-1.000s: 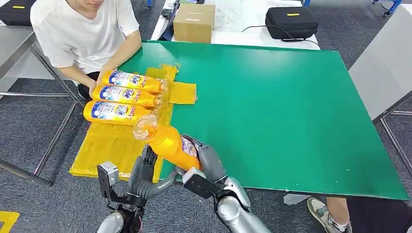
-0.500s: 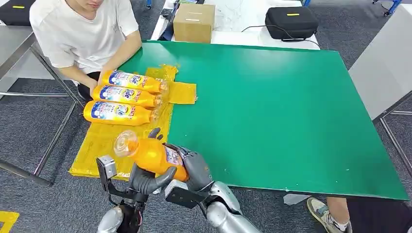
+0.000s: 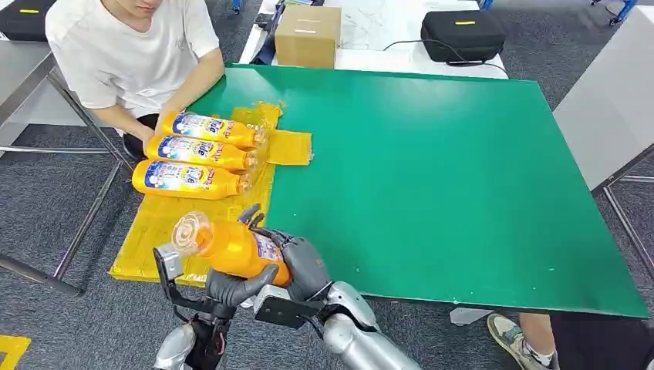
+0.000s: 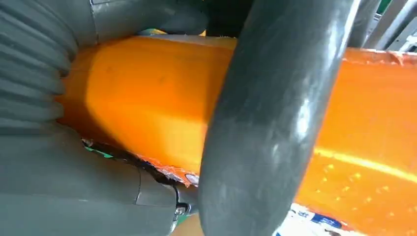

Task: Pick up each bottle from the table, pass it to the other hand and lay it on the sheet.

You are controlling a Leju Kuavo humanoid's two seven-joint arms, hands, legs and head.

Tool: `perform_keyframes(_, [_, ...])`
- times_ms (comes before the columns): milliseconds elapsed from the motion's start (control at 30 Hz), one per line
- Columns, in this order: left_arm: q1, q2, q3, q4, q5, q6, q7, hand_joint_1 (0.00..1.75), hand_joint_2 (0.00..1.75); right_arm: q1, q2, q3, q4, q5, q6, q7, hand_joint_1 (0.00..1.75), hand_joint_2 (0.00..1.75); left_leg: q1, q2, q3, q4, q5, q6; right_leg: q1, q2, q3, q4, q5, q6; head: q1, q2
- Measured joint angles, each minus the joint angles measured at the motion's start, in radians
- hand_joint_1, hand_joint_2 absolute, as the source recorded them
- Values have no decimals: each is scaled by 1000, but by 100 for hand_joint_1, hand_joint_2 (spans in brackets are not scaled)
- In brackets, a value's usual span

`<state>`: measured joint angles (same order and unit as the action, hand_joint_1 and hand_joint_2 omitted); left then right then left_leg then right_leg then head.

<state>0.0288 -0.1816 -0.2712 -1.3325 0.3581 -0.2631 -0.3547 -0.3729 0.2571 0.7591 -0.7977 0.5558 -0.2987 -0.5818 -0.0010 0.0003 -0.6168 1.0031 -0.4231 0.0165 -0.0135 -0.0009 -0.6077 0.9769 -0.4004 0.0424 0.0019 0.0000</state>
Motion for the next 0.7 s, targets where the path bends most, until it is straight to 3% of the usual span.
perform_keyframes(533, [-6,14,50,-9,87,-173,-56,175,175,69,8,-23,-91,-137,44,-90,0,0,0,0,0,0,0,0,0,0,0,0,0,0,0,0])
perform_keyframes(700, [-49,17,53,-12,-51,-44,-76,175,175,120,-1,-38,-185,-123,-17,-99,0,0,0,0,0,0,0,0,0,0,0,0,0,0,0,0])
